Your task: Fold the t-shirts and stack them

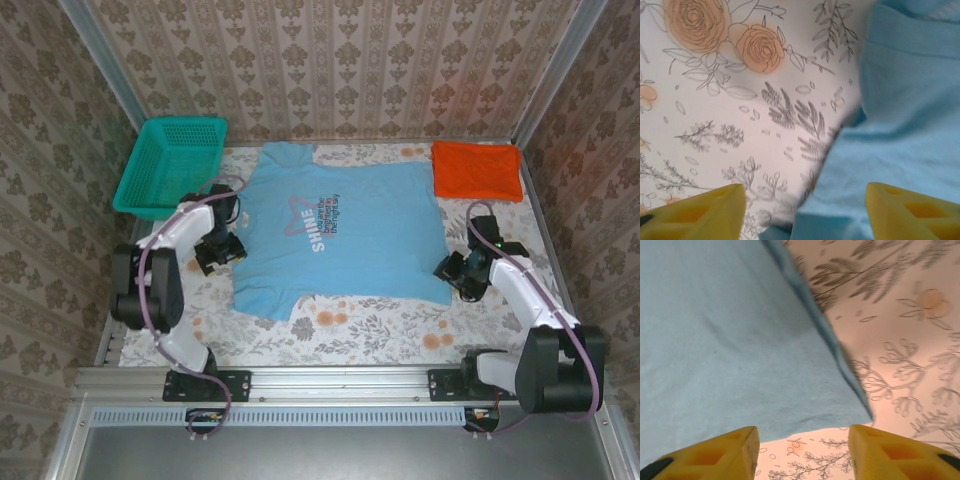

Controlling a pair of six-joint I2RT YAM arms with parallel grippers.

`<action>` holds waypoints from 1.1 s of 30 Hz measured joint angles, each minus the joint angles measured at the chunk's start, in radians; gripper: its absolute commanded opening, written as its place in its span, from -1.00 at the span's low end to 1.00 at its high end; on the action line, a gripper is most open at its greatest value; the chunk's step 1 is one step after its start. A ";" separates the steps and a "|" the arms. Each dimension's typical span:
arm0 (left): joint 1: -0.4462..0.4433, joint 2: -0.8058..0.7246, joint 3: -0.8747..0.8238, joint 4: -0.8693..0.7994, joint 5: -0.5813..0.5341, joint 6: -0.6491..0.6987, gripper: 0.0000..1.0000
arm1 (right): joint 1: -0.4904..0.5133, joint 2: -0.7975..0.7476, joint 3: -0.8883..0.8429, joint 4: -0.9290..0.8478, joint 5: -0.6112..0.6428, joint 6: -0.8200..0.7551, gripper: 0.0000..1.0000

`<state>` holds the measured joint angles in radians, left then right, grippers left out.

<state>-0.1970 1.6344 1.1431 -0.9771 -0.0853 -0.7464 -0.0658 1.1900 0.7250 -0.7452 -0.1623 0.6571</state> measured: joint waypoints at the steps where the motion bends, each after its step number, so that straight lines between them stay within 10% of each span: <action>1: -0.003 -0.044 -0.024 0.000 0.012 -0.001 -0.03 | -0.010 -0.009 -0.007 -0.001 0.002 -0.002 -0.12; 5: -0.029 -0.190 -0.141 -0.031 0.053 -0.016 -0.41 | -0.043 -0.002 -0.061 -0.015 0.005 0.000 -0.32; 14: -0.052 -0.291 -0.357 -0.062 0.150 -0.119 -0.43 | -0.052 0.106 -0.101 0.021 -0.004 0.002 -0.38; 33: -0.005 -0.185 -0.402 0.119 0.188 -0.180 -0.09 | -0.056 0.217 -0.061 0.026 -0.014 -0.006 -0.32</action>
<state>-0.2024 1.4494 0.7414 -0.8581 0.1024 -0.9264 -0.1223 1.4075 0.6636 -0.7197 -0.1764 0.6506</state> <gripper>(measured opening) 0.435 0.337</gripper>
